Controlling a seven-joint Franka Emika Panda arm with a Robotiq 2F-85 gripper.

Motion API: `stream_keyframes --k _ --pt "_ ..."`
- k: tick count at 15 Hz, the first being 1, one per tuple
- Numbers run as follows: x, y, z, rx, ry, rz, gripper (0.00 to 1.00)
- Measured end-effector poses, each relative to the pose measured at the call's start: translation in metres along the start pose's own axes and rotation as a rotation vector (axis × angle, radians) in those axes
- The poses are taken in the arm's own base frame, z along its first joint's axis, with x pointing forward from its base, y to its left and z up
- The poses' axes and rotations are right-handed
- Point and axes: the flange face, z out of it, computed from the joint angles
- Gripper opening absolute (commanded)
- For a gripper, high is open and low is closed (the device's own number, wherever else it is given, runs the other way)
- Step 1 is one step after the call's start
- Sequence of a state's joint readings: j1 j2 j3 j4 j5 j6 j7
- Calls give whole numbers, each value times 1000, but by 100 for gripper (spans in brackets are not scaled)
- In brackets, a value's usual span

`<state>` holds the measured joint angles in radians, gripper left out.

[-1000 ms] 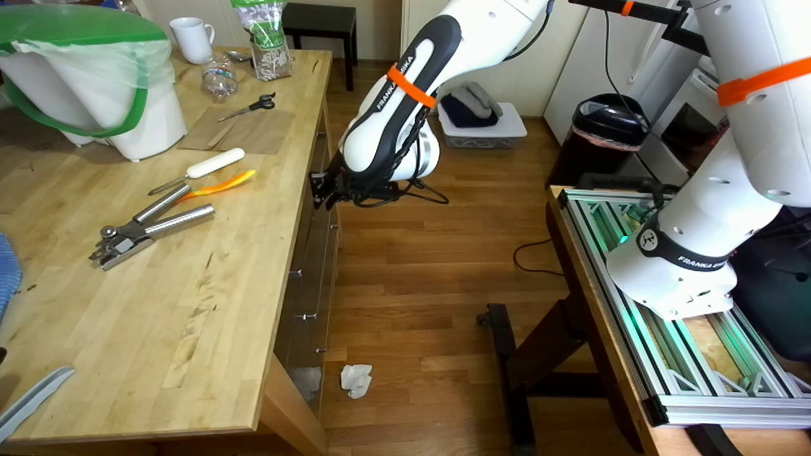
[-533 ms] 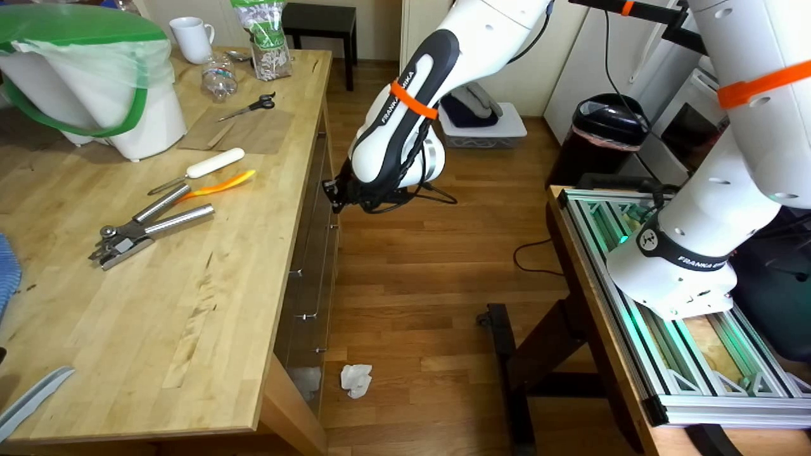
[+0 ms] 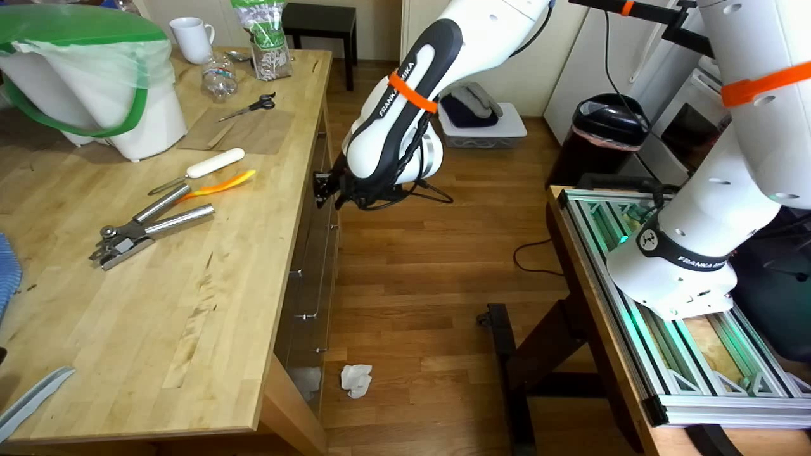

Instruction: Open the topmost silver drawer.

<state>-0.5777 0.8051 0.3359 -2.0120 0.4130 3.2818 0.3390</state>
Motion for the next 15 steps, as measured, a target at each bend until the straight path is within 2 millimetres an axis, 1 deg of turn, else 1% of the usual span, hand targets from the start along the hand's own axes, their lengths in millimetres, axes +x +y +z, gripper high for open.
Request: stream_keyframes --k 1,3,4,8,12,13,14,15 --pt "1 -7 -5 11 5 6 84" --pt "1 -5 -8 8 4 20 98" --pt "1 -3 -7 7 1 26 100" --pt "-1 4 1 8 -16 40 100" --pt "2 4 12 23 -25 23 95" --pt "3 5 15 25 -25 17 87" --pt "4 6 19 27 -25 13 70" --pt "5 7 23 27 -26 12 68"
